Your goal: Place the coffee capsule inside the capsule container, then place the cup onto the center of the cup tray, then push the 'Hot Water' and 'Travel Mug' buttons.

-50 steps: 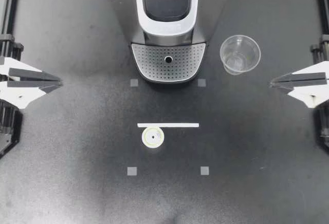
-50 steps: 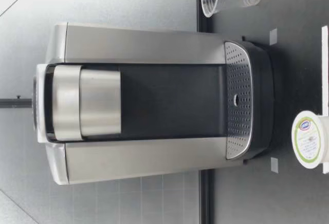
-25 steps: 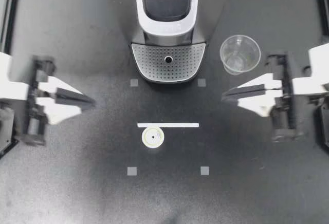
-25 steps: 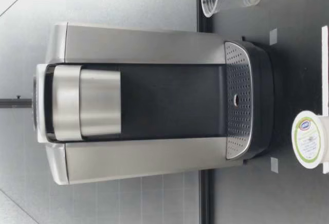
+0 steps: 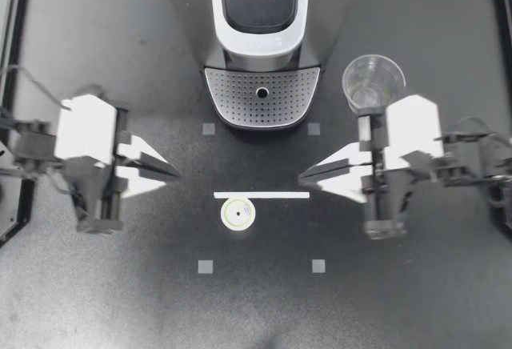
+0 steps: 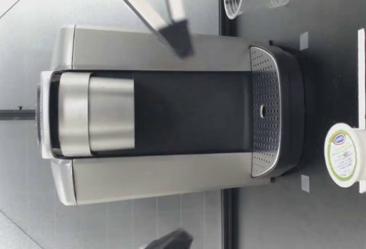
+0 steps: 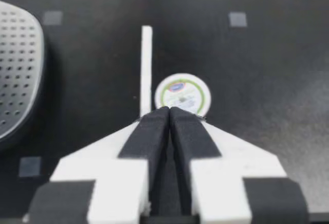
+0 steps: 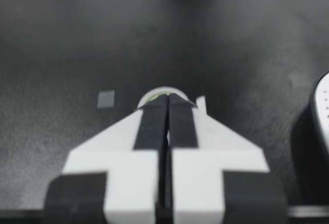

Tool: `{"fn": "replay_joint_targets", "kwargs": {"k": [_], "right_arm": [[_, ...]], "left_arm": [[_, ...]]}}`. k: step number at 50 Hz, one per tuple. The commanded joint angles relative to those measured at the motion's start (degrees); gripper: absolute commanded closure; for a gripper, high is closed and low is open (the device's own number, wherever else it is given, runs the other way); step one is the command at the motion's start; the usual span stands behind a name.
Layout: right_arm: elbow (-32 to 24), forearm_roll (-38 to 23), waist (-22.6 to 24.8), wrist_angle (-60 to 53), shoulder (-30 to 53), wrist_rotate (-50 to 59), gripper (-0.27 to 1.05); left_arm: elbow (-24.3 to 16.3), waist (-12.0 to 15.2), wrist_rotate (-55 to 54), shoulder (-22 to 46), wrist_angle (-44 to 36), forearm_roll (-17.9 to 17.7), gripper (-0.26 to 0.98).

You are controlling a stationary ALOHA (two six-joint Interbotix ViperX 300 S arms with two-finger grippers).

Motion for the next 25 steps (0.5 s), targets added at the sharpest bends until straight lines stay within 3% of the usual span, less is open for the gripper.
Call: {"fn": "replay_joint_targets", "kwargs": {"k": [1,11,20,25], "right_arm": [[-2.72,-0.09,0.70,1.32,1.14,0.26,0.70],[-5.10,-0.09,0.97,4.48,4.31,1.05,0.70],[-6.06,-0.09,1.49,4.75,6.94,1.05,0.70],[-6.50,-0.09,1.49,4.75,8.26,1.05,0.70]], "left_arm": [[-2.90,-0.79,0.35,1.58,0.79,0.09,0.54],[-5.45,-1.05,0.62,5.98,3.43,0.00,0.31],[-7.73,-1.05,0.35,10.99,4.92,0.00,-0.10],[-9.58,-1.23,0.79,14.59,5.89,0.00,-0.11]]}}
